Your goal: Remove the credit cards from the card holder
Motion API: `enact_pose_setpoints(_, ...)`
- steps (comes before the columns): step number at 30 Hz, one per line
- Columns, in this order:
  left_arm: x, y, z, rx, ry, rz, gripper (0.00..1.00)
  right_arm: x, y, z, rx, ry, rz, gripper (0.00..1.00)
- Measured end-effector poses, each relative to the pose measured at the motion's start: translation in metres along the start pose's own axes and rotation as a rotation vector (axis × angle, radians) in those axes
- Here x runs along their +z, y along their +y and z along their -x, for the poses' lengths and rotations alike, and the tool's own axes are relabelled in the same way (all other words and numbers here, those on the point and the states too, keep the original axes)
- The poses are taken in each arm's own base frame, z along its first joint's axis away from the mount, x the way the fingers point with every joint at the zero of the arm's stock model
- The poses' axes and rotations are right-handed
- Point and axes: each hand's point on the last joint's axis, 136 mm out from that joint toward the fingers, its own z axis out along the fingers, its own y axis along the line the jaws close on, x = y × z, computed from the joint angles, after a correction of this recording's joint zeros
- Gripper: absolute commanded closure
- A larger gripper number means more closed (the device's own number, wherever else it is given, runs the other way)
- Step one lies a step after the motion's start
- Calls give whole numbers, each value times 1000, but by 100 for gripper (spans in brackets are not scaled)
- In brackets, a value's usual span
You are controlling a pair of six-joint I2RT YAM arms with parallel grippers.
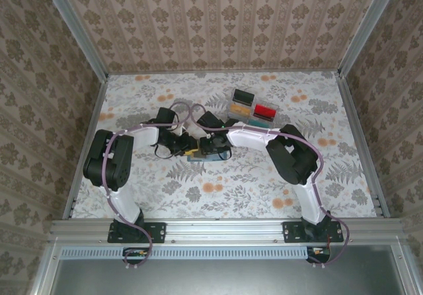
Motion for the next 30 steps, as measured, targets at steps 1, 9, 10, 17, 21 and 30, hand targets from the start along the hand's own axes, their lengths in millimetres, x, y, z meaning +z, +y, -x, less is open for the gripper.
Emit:
enact_pose_setpoints(1, 0, -2, 0, 3, 0, -10, 77, -1, 0, 1, 4, -3, 5, 64)
enact_pose_setpoints(9, 1, -8, 1, 14, -1, -55, 73, -20, -6, 5, 53, -52, 35, 57)
enact_pose_setpoints(10, 1, -9, 0, 14, 1, -66, 72, -26, -6, 7, 61, -67, 43, 56)
enact_pose_setpoints(17, 2, -18, 0, 18, 1, -116, 65, -79, -9, 18, 122, -204, 124, 50)
enact_pose_setpoints(21, 1, -29, -1, 40, -2, -140, 59, -104, -14, 20, 145, -276, 138, 42)
enact_pose_setpoints(30, 8, -62, -9, 108, 17, -172, 45, -116, -31, 13, 181, -331, 117, 38)
